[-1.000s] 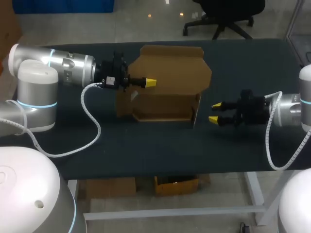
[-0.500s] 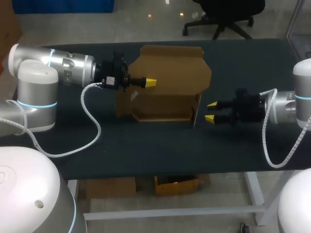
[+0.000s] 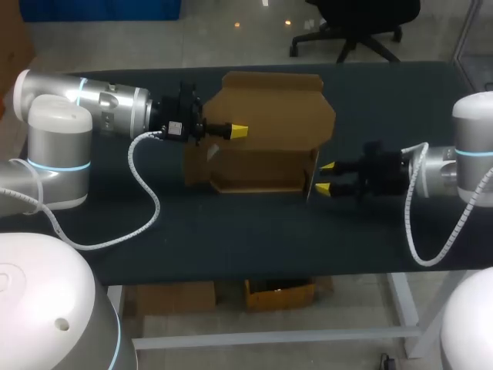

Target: Assemble the packaging by folding the flat box into shape, placing the metal phone stand inside, and closing the box properly

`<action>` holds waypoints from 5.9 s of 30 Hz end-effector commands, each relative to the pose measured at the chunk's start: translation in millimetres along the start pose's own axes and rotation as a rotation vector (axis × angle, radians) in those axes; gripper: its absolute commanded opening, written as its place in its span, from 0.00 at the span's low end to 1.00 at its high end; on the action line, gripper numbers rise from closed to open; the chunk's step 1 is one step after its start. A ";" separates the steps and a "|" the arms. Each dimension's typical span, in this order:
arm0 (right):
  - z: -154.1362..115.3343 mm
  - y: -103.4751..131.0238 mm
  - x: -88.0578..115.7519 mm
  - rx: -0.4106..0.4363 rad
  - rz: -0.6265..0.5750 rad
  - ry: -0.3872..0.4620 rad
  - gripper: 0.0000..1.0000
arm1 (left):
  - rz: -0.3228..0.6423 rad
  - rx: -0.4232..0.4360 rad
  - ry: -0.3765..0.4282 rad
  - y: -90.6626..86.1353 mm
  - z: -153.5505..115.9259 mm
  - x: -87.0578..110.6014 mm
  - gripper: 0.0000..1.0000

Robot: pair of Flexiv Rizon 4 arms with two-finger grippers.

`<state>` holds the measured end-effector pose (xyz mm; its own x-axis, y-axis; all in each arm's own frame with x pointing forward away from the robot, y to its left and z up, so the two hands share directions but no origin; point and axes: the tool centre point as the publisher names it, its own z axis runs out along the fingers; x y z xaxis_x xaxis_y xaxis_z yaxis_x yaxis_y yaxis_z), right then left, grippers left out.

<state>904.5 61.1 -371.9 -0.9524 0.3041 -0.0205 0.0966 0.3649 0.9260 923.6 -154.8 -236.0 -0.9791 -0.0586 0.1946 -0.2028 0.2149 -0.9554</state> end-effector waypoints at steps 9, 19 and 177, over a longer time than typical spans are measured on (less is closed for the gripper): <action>12.7 3.5 1.7 -0.023 0.003 -0.016 0.48 | 0.001 0.002 -0.001 2.0 1.1 0.1 0.00; 18.3 7.1 4.5 -0.033 0.011 -0.038 0.46 | 0.001 0.002 -0.001 2.0 1.1 0.1 0.00; 46.1 17.9 -16.6 -0.101 0.339 -0.939 0.43 | 0.001 0.002 -0.001 2.0 1.1 0.1 0.00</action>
<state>933.4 97.5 -370.6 -0.5137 0.8545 0.0765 0.2604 0.0704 0.9629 924.1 -154.7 -235.7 -0.9792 -0.0593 0.1942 -0.2025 0.2142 -0.9556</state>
